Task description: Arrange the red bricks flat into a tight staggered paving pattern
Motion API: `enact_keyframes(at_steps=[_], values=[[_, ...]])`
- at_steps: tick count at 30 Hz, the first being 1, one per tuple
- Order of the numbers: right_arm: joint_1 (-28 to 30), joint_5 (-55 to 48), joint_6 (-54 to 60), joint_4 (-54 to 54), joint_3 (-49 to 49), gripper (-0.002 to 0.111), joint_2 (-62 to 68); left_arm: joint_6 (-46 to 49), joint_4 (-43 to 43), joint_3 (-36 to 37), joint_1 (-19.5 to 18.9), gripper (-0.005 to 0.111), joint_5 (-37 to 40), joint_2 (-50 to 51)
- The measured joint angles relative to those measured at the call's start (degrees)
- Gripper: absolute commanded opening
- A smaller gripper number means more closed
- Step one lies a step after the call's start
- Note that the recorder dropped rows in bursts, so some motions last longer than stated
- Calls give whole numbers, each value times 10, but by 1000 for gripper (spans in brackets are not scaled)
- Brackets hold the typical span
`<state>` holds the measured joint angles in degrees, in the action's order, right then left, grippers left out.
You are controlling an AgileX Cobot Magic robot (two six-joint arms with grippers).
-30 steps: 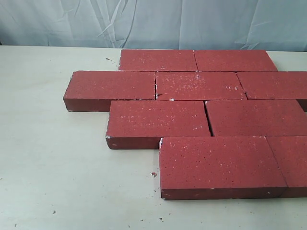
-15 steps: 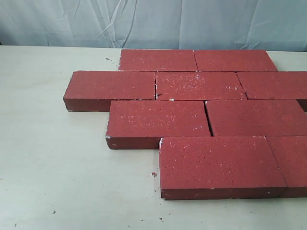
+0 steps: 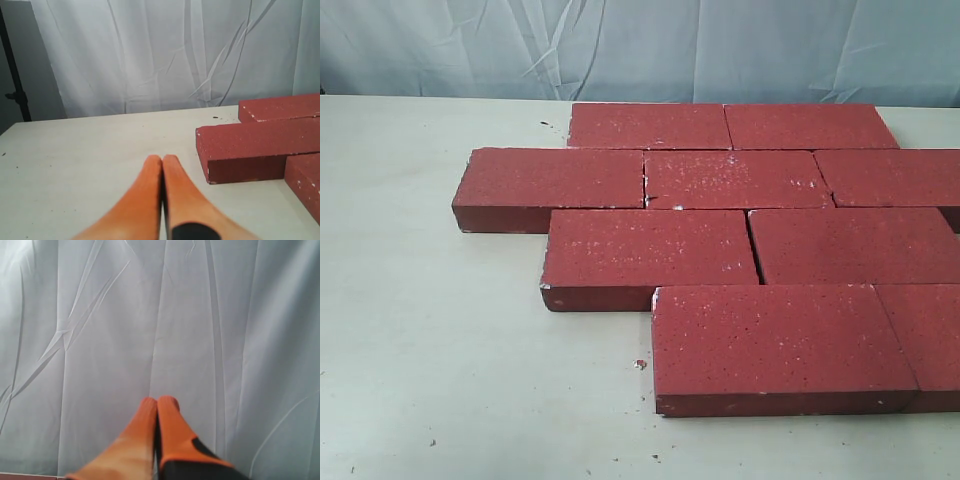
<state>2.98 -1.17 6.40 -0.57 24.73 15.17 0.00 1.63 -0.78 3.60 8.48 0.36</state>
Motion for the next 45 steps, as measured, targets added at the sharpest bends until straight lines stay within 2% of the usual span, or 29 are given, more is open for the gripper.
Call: enact_keyframes(at_steps=[14, 45], values=[[0, -1, 0, 0, 0, -1, 0, 4, -16, 6, 0, 0, 47, 0], [-3, -12, 0, -7, 0, -1, 0, 5, -16, 6, 0, 0, 47, -1]])
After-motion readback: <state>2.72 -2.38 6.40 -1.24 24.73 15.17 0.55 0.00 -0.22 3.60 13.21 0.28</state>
